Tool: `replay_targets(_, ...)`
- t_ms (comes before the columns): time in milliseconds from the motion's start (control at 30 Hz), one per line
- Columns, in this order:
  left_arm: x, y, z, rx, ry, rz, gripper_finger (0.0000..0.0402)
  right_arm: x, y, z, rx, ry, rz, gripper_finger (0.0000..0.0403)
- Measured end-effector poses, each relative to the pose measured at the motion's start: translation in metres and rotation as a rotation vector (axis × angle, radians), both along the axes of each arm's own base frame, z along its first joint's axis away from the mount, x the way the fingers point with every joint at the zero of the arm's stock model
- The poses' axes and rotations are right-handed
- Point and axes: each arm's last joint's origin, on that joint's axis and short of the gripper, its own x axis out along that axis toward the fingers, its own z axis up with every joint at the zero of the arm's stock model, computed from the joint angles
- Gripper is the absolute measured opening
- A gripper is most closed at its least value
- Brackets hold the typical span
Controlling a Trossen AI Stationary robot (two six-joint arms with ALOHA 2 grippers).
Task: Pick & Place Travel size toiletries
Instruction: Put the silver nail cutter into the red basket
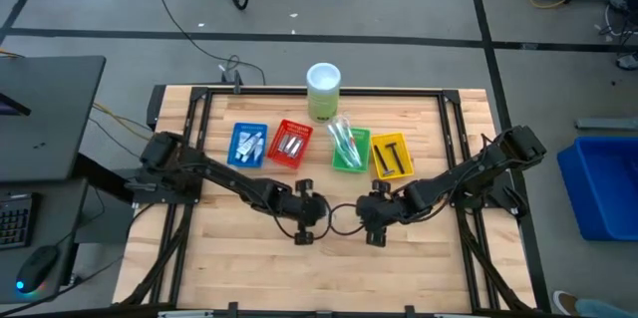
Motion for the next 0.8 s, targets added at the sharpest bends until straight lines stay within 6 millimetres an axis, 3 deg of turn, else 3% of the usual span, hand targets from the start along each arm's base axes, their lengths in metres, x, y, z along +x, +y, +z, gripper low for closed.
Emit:
replay_targets(233,-0.03,0.012,0.037,0.151,0.05,0.137,0.0054,-0.002,-0.001,-0.002,0.004,0.013,-0.019,0.0205)
replay_targets(433,-0.057,0.037,0.059,0.319,0.098,0.353,0.0057,-0.001,0.0,-0.001,0.01,-0.002,-0.018,0.0193)
replay_targets(567,-0.067,0.062,0.064,0.35,0.155,0.492,0.0056,0.0,0.0,-0.001,0.01,-0.004,-0.017,0.0189)
replay_targets(800,-0.063,0.112,0.061,0.316,0.208,0.64,0.006,0.0,0.0,-0.001,0.013,-0.011,-0.017,0.0194)
